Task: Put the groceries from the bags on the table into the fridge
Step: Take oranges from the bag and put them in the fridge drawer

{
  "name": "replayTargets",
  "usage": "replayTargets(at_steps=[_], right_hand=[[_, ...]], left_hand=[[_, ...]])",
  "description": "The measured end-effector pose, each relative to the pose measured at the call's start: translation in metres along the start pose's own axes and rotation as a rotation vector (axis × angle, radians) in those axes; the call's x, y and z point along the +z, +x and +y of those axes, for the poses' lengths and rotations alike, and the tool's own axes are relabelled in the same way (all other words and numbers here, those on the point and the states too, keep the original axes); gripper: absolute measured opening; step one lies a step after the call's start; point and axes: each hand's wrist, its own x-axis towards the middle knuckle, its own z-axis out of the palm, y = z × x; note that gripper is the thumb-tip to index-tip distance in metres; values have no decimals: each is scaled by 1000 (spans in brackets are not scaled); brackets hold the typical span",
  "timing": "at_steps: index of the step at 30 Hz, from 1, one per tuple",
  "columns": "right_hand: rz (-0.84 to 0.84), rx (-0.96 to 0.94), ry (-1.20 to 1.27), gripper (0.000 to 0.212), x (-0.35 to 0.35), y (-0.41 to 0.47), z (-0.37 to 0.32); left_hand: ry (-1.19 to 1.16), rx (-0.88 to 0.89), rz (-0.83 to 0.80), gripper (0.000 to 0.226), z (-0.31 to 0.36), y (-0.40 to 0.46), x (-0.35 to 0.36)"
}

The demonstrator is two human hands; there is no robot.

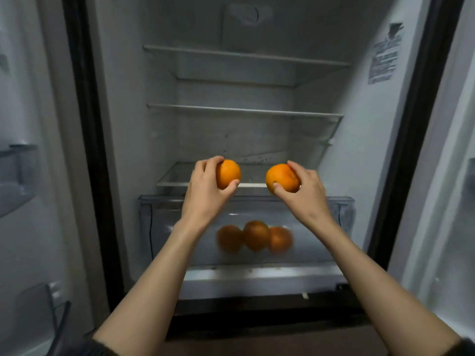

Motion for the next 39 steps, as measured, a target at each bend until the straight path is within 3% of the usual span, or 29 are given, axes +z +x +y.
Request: replayTargets(at_steps=[4, 8, 16, 22, 24, 28, 34, 39], right_hand=[[-167, 11, -68, 63, 11, 38, 19], [-222, 33, -74, 43, 21, 58, 28], [-416, 89, -341, 31, 32, 67, 40], [-461, 15, -483, 46, 37, 67, 40], [-433, -15, -449, 53, 36, 62, 40], [-303, -132, -435, 47, 30, 48, 42], [51, -391, -284, 35, 43, 15, 62], [179, -510, -328, 43, 53, -16, 84]], left_hand=[[99, -140, -175, 57, -12, 23, 13], [134, -193, -202, 52, -19, 33, 23], [356, -227, -330, 38, -30, 37, 38], [610, -198, -374, 33, -26, 40, 45], [617, -181, -349, 33, -25, 37, 45], [583, -107, -256, 47, -28, 27, 44], [519, 196, -72, 45, -41, 7, 45], [456, 371, 44, 38, -59, -29, 47]])
